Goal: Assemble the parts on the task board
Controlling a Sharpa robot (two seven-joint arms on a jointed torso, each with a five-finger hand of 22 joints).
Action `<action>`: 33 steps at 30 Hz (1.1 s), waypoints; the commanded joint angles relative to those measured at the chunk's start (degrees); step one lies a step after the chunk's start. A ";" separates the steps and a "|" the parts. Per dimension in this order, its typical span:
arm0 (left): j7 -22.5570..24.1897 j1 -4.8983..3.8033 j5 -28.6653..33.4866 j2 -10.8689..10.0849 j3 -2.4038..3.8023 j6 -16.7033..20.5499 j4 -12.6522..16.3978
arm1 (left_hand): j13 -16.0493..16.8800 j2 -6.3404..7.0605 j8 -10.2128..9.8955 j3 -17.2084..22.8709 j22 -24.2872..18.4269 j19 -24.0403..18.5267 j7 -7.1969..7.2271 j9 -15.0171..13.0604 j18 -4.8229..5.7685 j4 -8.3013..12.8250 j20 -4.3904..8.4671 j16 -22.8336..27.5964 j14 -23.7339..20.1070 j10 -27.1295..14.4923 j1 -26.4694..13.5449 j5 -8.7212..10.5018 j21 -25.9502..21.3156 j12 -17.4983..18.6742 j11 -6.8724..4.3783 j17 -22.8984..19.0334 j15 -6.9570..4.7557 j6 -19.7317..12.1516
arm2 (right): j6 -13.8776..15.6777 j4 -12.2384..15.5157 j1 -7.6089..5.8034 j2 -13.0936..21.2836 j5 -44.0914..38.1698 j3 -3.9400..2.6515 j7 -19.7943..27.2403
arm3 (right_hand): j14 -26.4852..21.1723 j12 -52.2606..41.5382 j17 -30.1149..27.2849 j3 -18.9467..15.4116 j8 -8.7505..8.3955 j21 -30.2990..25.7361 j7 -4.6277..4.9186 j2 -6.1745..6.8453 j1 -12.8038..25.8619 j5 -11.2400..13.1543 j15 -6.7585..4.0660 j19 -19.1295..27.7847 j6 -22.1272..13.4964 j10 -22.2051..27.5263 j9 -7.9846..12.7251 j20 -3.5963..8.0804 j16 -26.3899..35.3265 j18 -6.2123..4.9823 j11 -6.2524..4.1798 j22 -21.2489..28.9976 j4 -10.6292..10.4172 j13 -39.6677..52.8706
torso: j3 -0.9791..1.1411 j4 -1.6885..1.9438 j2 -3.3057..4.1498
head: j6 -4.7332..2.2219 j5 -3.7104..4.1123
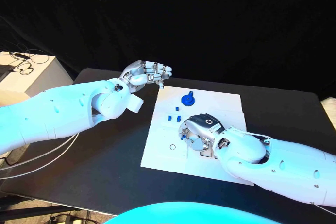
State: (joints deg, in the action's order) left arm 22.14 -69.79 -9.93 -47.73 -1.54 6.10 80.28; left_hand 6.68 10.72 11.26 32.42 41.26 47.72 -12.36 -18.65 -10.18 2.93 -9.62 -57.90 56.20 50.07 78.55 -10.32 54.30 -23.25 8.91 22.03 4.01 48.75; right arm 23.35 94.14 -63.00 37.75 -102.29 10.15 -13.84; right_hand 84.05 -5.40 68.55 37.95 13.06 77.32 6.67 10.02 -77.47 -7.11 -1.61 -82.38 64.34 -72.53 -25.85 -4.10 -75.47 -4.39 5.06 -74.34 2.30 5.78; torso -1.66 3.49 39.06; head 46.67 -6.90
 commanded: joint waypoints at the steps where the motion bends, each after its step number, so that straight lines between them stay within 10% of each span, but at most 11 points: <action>1: 0.49 -0.03 0.26 0.06 0.04 -0.78 0.17 | -0.05 -0.05 0.01 -0.02 0.05 0.23 0.12 -0.02 -0.37 0.37 -0.03 0.20 -0.07 -0.45 0.23 -0.26 0.40 -0.19 -0.09 -0.08 0.27 -0.14 | -1.05 -0.22 0.10 -0.14 -1.23 0.00 -0.54 | 2.22 -0.12 -0.09 0.30 0.10 -0.12 0.13 -0.57 0.17 -0.33 -0.24 0.03 -0.26 -2.80 -0.05 0.04 -0.21 0.77 -2.41 0.00 0.03 1.12 | 0.01 0.00 0.01 | 0.06 0.00; 33: 0.14 -0.05 0.18 -0.19 0.05 -0.86 0.30 | -0.10 -0.13 0.04 0.01 0.10 0.19 0.12 -0.02 -0.37 0.35 -0.04 0.25 -0.06 -0.47 0.21 -0.28 0.45 -0.24 -0.09 -0.11 0.27 -0.17 | -4.11 -1.24 0.61 -0.21 0.00 0.26 1.83 | 1.80 1.63 -1.55 -0.85 -0.35 -2.48 0.40 0.82 2.52 -0.80 0.40 1.59 -1.79 -0.78 -0.55 -0.52 0.39 0.18 -1.73 2.49 -0.48 0.94 | 0.04 -0.03 -0.03 | 0.36 0.10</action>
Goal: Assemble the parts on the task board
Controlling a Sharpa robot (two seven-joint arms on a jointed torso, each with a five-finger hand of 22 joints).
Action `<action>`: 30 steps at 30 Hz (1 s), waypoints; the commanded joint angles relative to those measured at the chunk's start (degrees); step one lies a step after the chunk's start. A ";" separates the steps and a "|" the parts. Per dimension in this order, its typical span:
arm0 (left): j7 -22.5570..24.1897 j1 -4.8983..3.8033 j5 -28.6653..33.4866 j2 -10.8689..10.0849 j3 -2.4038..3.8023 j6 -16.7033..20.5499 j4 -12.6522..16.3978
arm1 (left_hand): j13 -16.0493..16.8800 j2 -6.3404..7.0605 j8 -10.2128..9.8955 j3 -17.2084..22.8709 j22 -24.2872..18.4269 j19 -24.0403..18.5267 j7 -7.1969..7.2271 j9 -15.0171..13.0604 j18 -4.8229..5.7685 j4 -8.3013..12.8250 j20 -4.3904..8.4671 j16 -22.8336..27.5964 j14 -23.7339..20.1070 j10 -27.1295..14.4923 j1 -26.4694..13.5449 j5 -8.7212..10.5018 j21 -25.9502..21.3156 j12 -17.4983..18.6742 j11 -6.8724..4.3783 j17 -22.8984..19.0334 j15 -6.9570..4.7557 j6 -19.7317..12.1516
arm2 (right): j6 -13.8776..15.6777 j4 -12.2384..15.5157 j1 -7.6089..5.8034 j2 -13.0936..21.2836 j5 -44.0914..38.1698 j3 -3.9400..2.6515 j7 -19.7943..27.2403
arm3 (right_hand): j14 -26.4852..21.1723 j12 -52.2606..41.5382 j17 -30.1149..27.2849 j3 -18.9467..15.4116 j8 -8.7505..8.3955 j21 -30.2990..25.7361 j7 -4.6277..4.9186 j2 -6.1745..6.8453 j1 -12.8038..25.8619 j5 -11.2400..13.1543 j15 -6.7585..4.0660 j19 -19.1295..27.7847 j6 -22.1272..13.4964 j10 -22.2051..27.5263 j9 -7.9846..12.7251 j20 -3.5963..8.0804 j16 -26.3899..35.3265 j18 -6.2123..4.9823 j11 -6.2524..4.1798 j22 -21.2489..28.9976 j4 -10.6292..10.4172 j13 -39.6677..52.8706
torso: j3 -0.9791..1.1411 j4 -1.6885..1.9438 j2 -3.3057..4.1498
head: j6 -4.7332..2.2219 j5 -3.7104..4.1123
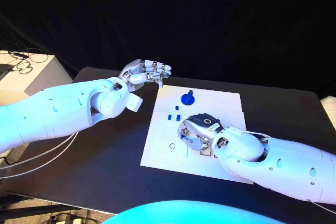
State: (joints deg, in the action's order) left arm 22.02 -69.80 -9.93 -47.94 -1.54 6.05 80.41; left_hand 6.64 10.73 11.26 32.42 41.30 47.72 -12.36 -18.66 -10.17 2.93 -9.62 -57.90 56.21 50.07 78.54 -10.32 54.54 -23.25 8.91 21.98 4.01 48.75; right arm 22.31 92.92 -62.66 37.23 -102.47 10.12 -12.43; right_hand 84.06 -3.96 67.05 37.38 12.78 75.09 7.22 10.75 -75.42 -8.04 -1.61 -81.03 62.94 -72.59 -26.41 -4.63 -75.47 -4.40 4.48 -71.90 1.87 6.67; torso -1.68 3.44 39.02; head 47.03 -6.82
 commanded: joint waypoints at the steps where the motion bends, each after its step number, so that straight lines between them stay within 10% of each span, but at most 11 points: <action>1: 0.26 -0.04 0.18 0.01 0.04 -0.81 0.16 | -0.05 -0.13 0.04 0.01 0.05 0.19 0.13 -0.02 -0.37 0.35 -0.03 0.25 -0.06 -0.47 0.21 -0.27 0.21 -0.24 -0.09 -0.05 0.27 -0.17 | -3.04 0.05 0.27 0.37 0.18 0.30 0.41 | 1.79 0.22 -0.06 -0.33 -0.13 -0.35 -0.14 0.17 0.57 0.08 0.43 0.30 -0.49 -0.64 0.02 -0.03 0.38 0.16 -1.12 0.14 -0.08 0.03 | 0.06 0.01 0.02 | 0.00 0.01; 15: 0.00 -0.04 0.17 -0.06 0.04 -0.97 0.18 | -0.08 -0.17 0.07 0.05 0.08 0.16 0.13 -0.02 -0.38 0.39 -0.03 0.28 -0.06 -0.48 0.26 -0.28 0.24 -0.26 -0.10 -0.07 0.25 -0.17 | -0.18 0.22 0.27 0.82 0.81 0.34 0.26 | -2.59 -0.11 -9.73 -1.19 -3.54 -13.93 1.64 3.08 1.60 0.67 2.70 8.66 -5.66 11.85 1.29 -2.12 6.60 -2.89 1.56 13.76 -0.52 -2.85 | 0.01 0.02 0.01 | -0.03 0.16; 30: -0.20 -0.04 0.17 -0.17 0.04 -1.14 0.18 | -0.10 -0.20 0.09 0.07 0.11 0.14 0.13 -0.02 -0.38 0.39 -0.03 0.31 -0.06 -0.50 0.26 -0.28 0.28 -0.29 -0.09 -0.08 0.26 -0.18 | 3.90 2.09 0.24 2.66 1.26 0.33 -0.25 | -7.20 -6.16 -18.55 -15.51 -8.17 -23.76 0.97 1.43 -4.70 0.32 3.95 12.74 -10.76 22.14 3.80 -3.37 9.82 -4.45 2.97 21.68 -4.12 -2.34 | 0.00 0.10 0.05 | -0.22 0.37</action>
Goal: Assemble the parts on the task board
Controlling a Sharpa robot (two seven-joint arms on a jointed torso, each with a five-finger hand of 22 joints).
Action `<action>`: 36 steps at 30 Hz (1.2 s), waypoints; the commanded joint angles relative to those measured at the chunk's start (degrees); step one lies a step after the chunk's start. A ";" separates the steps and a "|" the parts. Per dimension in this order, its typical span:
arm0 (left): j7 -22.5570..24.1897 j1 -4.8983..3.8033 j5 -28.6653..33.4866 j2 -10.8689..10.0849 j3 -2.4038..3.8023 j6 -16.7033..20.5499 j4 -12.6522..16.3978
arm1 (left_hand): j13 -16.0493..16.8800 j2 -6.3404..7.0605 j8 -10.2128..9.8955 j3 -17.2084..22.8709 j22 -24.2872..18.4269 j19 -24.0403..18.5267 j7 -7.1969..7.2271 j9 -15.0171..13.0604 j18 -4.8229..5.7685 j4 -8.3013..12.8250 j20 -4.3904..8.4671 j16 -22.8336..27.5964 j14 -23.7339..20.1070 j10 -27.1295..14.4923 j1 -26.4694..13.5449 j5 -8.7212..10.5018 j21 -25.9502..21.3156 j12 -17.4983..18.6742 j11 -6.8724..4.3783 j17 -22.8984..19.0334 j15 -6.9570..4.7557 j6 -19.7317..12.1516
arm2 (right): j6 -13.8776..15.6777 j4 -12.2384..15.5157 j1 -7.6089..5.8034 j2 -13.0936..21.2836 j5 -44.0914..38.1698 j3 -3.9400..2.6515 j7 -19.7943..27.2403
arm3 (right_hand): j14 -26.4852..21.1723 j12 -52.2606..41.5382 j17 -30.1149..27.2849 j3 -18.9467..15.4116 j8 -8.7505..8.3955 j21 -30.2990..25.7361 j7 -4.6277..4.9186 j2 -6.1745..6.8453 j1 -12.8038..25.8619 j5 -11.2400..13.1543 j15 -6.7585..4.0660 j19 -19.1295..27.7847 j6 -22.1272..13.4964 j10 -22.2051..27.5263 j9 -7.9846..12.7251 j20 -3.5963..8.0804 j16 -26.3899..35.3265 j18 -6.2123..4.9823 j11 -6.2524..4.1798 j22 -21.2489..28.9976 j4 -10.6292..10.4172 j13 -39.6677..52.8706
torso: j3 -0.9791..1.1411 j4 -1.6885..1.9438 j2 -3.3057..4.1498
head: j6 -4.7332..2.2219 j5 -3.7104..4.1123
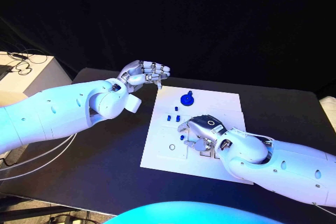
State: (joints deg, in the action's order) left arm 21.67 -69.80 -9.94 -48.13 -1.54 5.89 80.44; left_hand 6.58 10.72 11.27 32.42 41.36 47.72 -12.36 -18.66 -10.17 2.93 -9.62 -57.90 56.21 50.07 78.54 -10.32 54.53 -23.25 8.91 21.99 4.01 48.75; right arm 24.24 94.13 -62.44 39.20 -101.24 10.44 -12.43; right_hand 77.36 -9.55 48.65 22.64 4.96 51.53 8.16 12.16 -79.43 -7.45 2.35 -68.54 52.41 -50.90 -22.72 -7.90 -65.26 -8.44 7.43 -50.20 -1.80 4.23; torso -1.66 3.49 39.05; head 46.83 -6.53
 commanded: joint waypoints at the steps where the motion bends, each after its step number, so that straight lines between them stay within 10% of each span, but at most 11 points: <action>1: 0.14 -0.04 0.18 -0.01 0.04 -0.98 0.16 | -0.05 -0.20 0.09 0.07 0.05 0.14 0.12 -0.02 -0.38 0.40 -0.03 0.31 -0.06 -0.50 0.26 -0.28 0.29 -0.29 -0.09 -0.09 0.26 -0.17 | 2.20 1.35 -0.05 1.15 0.05 -0.02 -0.31 | -0.36 -1.02 0.05 -1.13 -0.37 0.06 -0.08 0.01 -1.05 -0.34 -0.03 -0.01 -0.17 0.52 0.16 -0.08 -0.66 -0.34 0.00 -0.35 -0.65 0.14 | 0.00 0.07 0.02 | -0.03 0.11; 9: 0.14 -0.04 0.15 -0.24 0.04 -1.07 0.19 | -0.05 -0.20 0.09 0.07 0.05 0.14 0.12 -0.02 -0.38 0.40 -0.03 0.31 -0.06 -0.50 0.26 -0.28 0.29 -0.29 -0.09 -0.09 0.26 -0.17 | 0.76 5.06 -3.59 7.59 5.67 -1.03 -0.91 | 4.55 -6.16 7.30 0.09 0.05 9.41 0.73 0.21 -1.38 -0.50 -1.11 -6.76 2.07 -2.73 0.66 0.99 -6.90 1.59 -1.27 -9.87 -2.67 0.47 | -0.05 -0.19 -0.04 | -1.62 1.99; 20: 0.20 -0.03 0.13 -0.43 0.04 -1.30 0.23 | -0.10 -0.27 0.12 0.10 0.11 0.09 0.13 -0.02 -0.37 0.39 -0.03 0.37 -0.07 -0.51 0.25 -0.25 0.35 -0.33 -0.09 -0.12 0.26 -0.20 | -3.39 2.35 -7.54 12.13 11.30 -2.07 -0.37 | 4.47 -7.10 5.99 -7.35 -0.51 8.06 0.25 0.59 -2.14 -1.08 -1.16 -6.68 1.43 -0.88 1.25 1.01 -6.53 1.49 -1.25 -9.26 -4.64 -0.37 | 0.02 -0.25 -0.15 | -4.24 8.82; 36: 0.25 -0.02 0.13 -0.54 0.04 -1.38 0.10 | -0.10 -0.27 0.12 0.10 0.11 0.09 0.13 -0.02 -0.37 0.39 -0.03 0.37 -0.07 -0.51 0.25 -0.25 0.35 -0.33 -0.09 -0.12 0.26 -0.20 | -10.23 0.51 -7.84 11.61 9.52 -2.06 -1.31 | 4.35 -8.11 5.69 -12.59 -0.68 7.45 -0.13 -0.36 -5.04 -0.80 -0.97 -6.80 1.09 0.51 1.63 0.81 -6.80 1.46 -1.03 -9.35 -7.72 -0.34 | 0.03 -0.23 -0.05 | -4.18 9.97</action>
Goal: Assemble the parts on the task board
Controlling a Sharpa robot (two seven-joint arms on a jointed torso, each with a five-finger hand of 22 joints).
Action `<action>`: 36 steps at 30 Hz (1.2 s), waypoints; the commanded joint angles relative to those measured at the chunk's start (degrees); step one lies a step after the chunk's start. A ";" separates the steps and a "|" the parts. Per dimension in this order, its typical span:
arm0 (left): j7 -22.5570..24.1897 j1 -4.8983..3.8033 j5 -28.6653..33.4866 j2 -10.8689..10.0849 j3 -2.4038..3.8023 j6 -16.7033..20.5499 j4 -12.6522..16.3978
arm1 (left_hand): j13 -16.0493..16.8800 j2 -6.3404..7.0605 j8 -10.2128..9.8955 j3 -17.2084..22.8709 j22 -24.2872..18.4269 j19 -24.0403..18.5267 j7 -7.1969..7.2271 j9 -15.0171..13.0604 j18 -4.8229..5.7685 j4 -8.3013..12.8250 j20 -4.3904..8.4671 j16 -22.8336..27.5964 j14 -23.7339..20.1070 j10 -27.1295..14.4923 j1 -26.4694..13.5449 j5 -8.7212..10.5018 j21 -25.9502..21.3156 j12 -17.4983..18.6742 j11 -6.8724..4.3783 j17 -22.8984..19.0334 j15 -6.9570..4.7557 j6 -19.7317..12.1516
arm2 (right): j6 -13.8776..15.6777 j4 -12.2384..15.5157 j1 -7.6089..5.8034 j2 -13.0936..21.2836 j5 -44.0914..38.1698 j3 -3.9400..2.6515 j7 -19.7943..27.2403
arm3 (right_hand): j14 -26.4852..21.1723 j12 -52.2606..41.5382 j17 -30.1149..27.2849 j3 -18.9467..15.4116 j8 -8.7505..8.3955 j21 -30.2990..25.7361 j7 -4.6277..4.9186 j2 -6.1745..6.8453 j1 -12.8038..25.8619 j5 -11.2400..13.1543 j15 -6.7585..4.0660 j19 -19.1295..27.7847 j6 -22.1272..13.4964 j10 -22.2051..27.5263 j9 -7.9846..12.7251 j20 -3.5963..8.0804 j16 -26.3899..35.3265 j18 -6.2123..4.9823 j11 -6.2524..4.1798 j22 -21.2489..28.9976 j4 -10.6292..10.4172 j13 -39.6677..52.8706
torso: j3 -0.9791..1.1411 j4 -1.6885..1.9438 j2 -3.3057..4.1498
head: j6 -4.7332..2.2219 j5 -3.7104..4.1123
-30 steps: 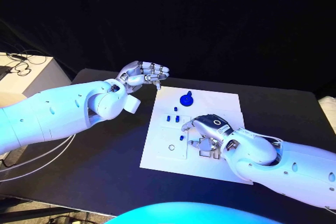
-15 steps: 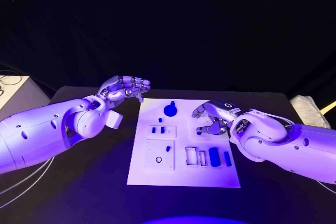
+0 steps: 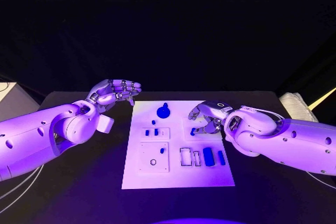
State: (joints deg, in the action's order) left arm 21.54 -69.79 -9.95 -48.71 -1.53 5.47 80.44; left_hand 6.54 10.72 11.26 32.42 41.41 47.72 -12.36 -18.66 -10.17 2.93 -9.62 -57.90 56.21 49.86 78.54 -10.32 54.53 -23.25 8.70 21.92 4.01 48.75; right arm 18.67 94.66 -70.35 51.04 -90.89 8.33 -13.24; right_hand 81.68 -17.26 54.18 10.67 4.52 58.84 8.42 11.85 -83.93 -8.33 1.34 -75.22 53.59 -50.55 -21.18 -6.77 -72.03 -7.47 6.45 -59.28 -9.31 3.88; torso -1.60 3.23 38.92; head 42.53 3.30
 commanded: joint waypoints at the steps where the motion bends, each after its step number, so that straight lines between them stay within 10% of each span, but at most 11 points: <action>1: 0.39 -0.03 0.14 0.02 0.03 -0.94 0.08 | -0.05 -0.27 0.12 0.10 0.06 0.09 0.13 -0.02 -0.37 0.39 -0.03 0.37 -0.07 -0.30 0.25 -0.25 0.35 -0.34 0.12 -0.05 0.26 -0.20 | -5.15 0.01 0.11 -0.35 -0.77 0.08 -0.56 | 0.08 -0.57 0.24 -0.96 -0.22 0.32 -0.37 -0.05 -0.59 0.21 0.02 -0.25 -0.07 0.06 0.10 -0.30 -0.12 0.53 -0.10 -0.48 -0.60 0.03 | -0.04 0.04 0.07 | 0.19 0.20; 18: 0.36 -0.03 0.14 -0.19 0.03 -0.83 0.15 | -0.05 -0.27 0.12 0.10 0.06 0.09 0.13 -0.02 -0.37 0.39 -0.03 0.37 -0.07 -0.30 0.25 -0.25 0.35 -0.34 0.12 -0.05 0.26 -0.20 | -6.12 -1.96 0.87 -2.26 -1.00 0.37 -1.26 | 1.94 -1.60 3.05 2.78 0.72 3.94 0.24 -1.74 -3.04 0.33 -0.73 -2.82 2.63 -4.61 0.33 0.65 -2.19 1.33 -0.98 -4.51 -3.17 -0.18 | 0.02 0.09 0.09 | 0.95 0.33; 36: 0.34 -0.03 0.14 -0.18 0.03 -0.73 0.11 | -0.16 -0.35 0.18 0.12 0.13 -0.01 0.12 -0.02 -0.37 0.37 -0.04 0.44 -0.08 -0.41 0.19 -0.25 0.43 -0.37 0.14 -0.09 0.28 -0.23 | -2.72 -2.74 1.27 -2.81 -2.58 0.45 -0.81 | 2.38 0.23 4.51 14.59 1.79 5.83 -0.02 -0.05 -2.09 2.17 -0.96 -3.63 6.52 -8.48 0.63 0.75 -3.36 1.73 -1.21 -7.15 -3.63 -0.02 | -0.03 -0.01 0.05 | 0.92 0.42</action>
State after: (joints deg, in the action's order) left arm 21.53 -69.79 -9.96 -48.96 -1.55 5.41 80.44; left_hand 6.47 10.72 11.27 32.42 41.45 47.72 -12.36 -18.66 -10.17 2.93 -9.62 -57.68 56.21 49.86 78.54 -10.32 54.74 -23.25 8.70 21.90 4.01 48.75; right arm 15.18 91.89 -69.12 48.28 -92.52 8.77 -14.35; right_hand 83.74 -17.06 58.63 25.30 6.22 64.65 8.33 11.76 -86.15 -6.28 0.30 -78.64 60.09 -59.05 -20.52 -6.01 -75.33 -6.62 5.25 -66.40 -12.92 3.80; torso -1.60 3.20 38.96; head 43.42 3.64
